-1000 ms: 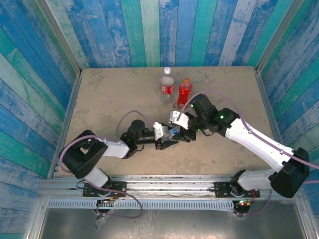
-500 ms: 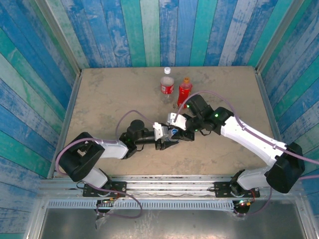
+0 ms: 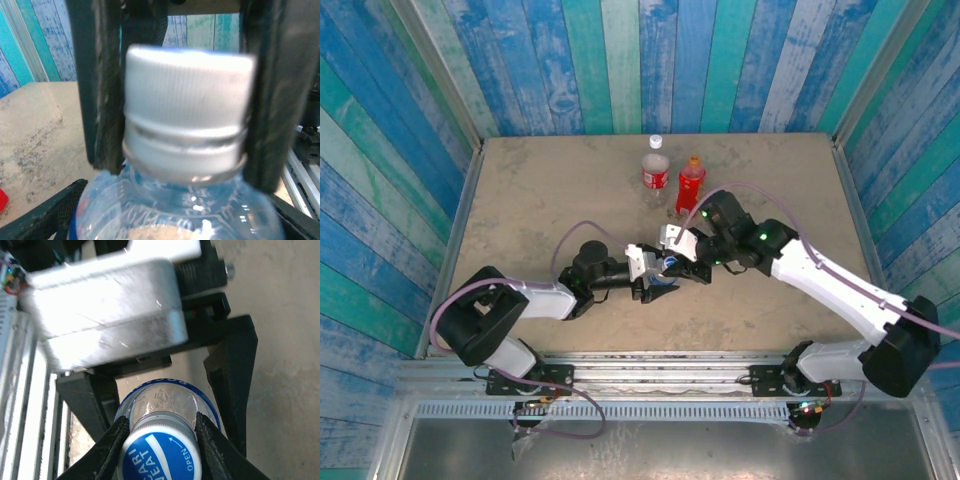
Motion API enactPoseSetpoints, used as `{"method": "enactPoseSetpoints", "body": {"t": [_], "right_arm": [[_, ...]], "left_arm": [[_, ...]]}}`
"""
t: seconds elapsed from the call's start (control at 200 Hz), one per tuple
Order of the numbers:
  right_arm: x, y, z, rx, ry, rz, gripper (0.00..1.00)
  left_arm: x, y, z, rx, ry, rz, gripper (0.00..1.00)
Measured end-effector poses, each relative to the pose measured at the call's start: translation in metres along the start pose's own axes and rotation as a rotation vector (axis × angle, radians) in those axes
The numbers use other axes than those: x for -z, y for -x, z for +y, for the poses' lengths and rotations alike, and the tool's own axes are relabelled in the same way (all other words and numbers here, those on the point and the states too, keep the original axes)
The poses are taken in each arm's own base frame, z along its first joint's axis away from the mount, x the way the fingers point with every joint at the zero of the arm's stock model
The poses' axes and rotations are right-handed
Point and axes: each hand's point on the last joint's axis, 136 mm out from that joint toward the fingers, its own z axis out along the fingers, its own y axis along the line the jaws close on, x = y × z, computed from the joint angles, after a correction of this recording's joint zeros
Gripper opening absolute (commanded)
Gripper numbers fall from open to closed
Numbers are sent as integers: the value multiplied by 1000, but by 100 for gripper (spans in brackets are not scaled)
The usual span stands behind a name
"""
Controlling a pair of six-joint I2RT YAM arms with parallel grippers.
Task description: Screw on the bottle caps
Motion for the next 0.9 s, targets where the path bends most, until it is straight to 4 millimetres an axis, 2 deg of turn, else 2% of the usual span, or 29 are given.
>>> {"method": "enactPoseSetpoints", "body": {"t": [0.125,0.31,0.451,0.551,0.616,0.746,0.896], "right_arm": [[10,11,5,13,-4,-69,18],[11,16,5,2,4,-96,20],[11,16,5,-2,7,-98,40],[11,15,5,-1,7,-90,60],[11,12,6,0,7,-77,66],[14,7,7,9,-1,-51,66],[18,8,8,22,-7,-43,59]], "left_arm": [[0,5,-2,-4,-9,-18,73],[3,10,-6,-14,-19,-27,60],[4,10,-7,-9,-21,-21,55],[5,10,-7,-10,-21,-19,54],[5,11,-7,-13,-20,-20,54],[5,11,-7,-17,-21,-17,54],[5,6,-9,-18,-28,1,55]]}}
